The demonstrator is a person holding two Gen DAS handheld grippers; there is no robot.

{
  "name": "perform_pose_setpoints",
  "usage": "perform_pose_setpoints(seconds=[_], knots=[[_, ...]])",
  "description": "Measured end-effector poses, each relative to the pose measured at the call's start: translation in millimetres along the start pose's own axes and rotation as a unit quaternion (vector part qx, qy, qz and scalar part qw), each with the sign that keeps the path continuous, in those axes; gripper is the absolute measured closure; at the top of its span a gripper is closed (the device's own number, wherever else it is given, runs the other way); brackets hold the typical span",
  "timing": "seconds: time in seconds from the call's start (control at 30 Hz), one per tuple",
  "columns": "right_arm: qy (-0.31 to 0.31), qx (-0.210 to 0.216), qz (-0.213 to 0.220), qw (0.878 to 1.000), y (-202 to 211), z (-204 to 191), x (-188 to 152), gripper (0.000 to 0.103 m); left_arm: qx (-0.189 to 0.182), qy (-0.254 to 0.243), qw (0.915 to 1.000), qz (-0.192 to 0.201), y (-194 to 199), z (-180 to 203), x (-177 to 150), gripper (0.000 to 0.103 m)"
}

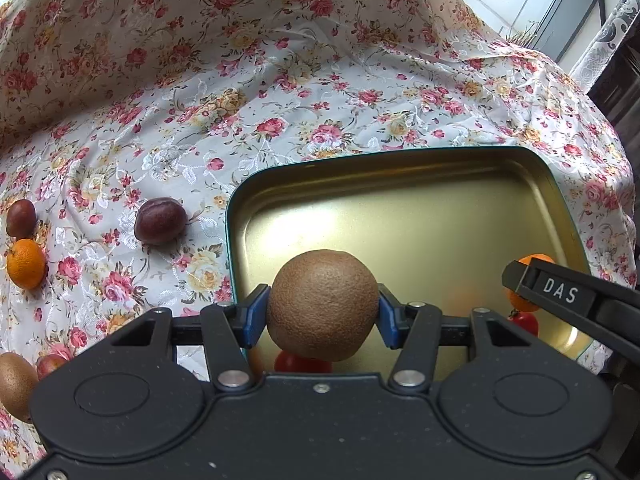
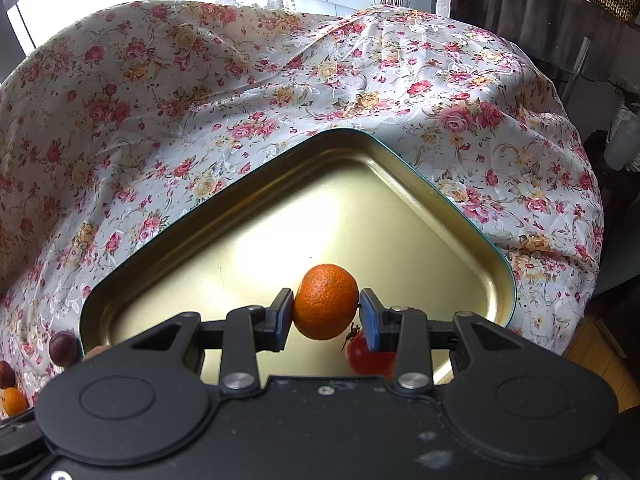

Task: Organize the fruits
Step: 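Carry the kiwi in the left tool and tangerine in the right tool over the gold tray, then lower the kiwi with the left tool while the right tool lowers the tangerine, opening both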

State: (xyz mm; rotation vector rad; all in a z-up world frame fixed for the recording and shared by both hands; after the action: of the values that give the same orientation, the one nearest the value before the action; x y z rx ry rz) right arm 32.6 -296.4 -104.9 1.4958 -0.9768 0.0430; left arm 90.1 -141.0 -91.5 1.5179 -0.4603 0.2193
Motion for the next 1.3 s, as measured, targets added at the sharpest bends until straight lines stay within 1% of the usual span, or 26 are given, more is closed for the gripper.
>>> perform_pose_setpoints(seconds=[0.37,0.5,0.6,0.7,0.8,0.93,1.03,1.17,1.3], knots=[[-0.001,0.000,-0.001,1.000,5.3,6.4,0.0,0.065,0.016,-0.007,0.9998,-0.008,-8.1,4.8,-3.3,0.043],[-0.012,0.006,-0.005,1.000,5.4,8.1,-0.2,0.065,0.021,-0.014,0.9996,0.008,-3.5,5.6,-1.3,0.043],[-0.009,0.009,-0.007,1.000,5.8,5.1,-0.3,0.065,0.026,-0.023,0.9992,0.021,0.4,6.2,0.8,0.043],[-0.005,0.020,-0.015,1.000,4.7,1.0,-1.5,0.065,0.024,-0.025,0.9993,0.014,-1.1,6.7,-0.7,0.042],[-0.015,0.039,-0.028,0.999,3.4,-1.7,-2.8,0.064,0.025,-0.022,0.9994,0.009,-2.4,4.9,-1.4,0.042],[-0.013,0.058,-0.033,0.998,5.0,-6.6,-3.3,0.064,0.026,-0.018,0.9995,0.004,-2.7,0.6,-1.7,0.042],[-0.013,0.066,-0.027,0.997,9.6,-9.1,-2.0,0.064,0.026,-0.015,0.9995,-0.002,-3.7,-2.1,-2.3,0.041],[-0.007,0.058,-0.029,0.998,11.8,-10.5,-2.8,0.064,0.025,-0.014,0.9996,-0.005,-2.9,-3.0,-3.0,0.041],[-0.013,0.060,-0.032,0.998,13.2,-9.6,-2.4,0.064,0.025,-0.019,0.9995,-0.005,-1.6,-3.0,-4.4,0.041]])
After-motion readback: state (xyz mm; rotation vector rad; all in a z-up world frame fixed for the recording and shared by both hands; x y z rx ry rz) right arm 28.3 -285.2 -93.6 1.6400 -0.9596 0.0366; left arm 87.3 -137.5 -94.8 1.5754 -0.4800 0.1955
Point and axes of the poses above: each gripper's, at about its wrist camera, not at the fingertips, and y roughly against the way its jaws point, z to its right, x to its top, the point moved 9 cm from there along -y, roughly the way its jaws point, and after that the axes turned 9 degrees about x, right-handed, at the moved point
